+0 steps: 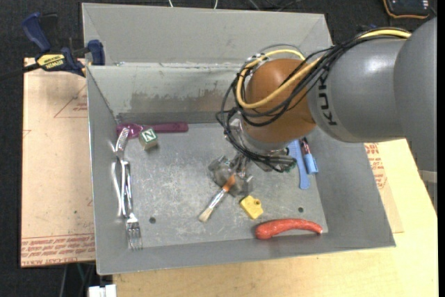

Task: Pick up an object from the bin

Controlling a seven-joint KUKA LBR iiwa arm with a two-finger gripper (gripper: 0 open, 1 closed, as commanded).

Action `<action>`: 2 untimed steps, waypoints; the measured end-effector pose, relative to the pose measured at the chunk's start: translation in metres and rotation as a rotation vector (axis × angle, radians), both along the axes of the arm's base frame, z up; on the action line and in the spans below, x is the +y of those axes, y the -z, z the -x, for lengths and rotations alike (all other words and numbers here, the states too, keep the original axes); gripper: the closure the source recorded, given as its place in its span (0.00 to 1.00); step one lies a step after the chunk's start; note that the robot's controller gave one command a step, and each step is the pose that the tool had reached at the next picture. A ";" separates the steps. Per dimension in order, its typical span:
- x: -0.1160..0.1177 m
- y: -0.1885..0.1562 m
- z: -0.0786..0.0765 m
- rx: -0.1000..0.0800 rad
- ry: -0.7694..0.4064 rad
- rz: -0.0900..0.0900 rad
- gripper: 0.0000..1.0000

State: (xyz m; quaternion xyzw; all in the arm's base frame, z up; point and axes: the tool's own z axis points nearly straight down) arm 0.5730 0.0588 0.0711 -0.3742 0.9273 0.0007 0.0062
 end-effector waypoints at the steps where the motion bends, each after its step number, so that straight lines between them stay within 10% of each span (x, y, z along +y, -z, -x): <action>1: 0.000 0.000 0.000 0.000 0.001 0.000 1.00; 2: 0.000 -0.003 0.000 -0.001 0.003 -0.002 1.00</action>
Offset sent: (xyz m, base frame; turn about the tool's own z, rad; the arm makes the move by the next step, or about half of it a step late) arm 0.0000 0.0000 0.0052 0.0007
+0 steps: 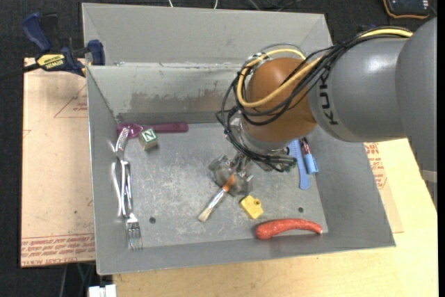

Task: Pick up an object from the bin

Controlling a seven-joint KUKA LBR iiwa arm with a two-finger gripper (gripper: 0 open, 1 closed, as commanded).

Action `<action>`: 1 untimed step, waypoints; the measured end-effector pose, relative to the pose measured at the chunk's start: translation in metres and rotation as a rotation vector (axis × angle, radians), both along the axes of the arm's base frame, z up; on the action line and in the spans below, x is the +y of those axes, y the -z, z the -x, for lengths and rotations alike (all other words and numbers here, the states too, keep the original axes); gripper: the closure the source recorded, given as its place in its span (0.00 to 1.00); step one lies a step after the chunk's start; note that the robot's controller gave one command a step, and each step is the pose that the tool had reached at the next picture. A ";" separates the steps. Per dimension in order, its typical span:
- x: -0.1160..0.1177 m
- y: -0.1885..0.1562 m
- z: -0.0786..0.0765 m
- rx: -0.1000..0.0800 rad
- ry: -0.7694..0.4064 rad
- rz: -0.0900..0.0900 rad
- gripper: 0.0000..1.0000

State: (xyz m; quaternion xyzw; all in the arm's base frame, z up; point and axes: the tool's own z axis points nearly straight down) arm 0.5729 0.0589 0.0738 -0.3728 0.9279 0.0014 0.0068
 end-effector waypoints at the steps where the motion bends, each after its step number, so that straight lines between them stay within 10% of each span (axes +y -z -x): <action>1: 0.001 -0.021 0.001 0.002 0.001 0.000 1.00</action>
Offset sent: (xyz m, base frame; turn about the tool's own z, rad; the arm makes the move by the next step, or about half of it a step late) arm -0.0014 0.0004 0.0191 0.0007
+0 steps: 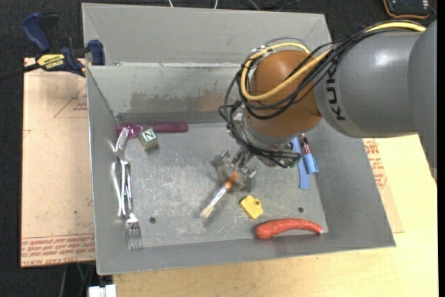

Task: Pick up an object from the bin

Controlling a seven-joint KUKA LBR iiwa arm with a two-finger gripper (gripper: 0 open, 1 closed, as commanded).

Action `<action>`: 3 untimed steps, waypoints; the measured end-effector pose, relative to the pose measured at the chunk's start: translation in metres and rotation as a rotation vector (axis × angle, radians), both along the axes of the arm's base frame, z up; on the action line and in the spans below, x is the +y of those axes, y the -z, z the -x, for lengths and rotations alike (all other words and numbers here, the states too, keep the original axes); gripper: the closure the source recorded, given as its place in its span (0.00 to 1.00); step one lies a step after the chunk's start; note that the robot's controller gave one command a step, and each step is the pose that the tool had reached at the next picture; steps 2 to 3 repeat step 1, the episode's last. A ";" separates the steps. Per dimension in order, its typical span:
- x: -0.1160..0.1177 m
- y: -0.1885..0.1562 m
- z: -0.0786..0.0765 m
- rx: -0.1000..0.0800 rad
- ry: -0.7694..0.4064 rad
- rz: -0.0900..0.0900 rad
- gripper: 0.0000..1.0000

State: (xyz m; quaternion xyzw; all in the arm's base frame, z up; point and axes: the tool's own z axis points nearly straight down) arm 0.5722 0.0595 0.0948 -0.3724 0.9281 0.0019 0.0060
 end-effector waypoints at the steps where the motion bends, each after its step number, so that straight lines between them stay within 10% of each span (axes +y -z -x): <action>1: 0.000 -0.024 -0.001 -0.002 0.000 0.000 1.00; 3: 0.000 -0.024 -0.001 -0.002 0.000 0.000 1.00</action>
Offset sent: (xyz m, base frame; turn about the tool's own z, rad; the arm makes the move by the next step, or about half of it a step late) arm 0.0005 0.0001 0.0855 -0.0003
